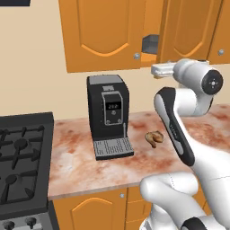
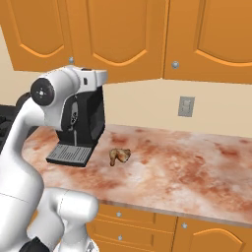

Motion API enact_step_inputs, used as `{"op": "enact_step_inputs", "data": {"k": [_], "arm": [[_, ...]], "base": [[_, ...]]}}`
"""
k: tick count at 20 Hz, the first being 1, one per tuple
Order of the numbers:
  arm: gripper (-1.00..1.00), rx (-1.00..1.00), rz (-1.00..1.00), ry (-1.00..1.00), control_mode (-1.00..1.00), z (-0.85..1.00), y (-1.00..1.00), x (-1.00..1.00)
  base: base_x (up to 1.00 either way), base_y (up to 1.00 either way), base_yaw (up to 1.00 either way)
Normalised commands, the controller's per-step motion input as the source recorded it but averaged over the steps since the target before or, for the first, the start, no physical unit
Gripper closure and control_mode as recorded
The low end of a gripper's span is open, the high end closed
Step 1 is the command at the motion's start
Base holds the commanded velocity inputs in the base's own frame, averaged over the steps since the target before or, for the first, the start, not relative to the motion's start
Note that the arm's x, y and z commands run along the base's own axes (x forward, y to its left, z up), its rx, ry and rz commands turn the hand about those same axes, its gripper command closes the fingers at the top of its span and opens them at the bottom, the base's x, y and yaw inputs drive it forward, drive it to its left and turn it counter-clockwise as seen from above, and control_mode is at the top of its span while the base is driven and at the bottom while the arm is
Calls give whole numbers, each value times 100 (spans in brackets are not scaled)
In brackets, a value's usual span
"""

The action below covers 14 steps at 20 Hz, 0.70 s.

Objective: Retrieve the tupperware from the cabinet, then place the raw meat into the tupperware to avoid contamination.

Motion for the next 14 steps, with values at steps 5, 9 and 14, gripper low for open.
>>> {"op": "enact_step_inputs", "data": {"k": [5, 9, 14], "arm": [[100, 0, -3, 1, -100, 0, -39, -41], [100, 0, -3, 2, -100, 0, -40, -33], [-100, 0, 0, 0, -100, 0, -8, -6]], "base": [[0, 0, 0], [0, 0, 0], [0, 0, 0]]}}
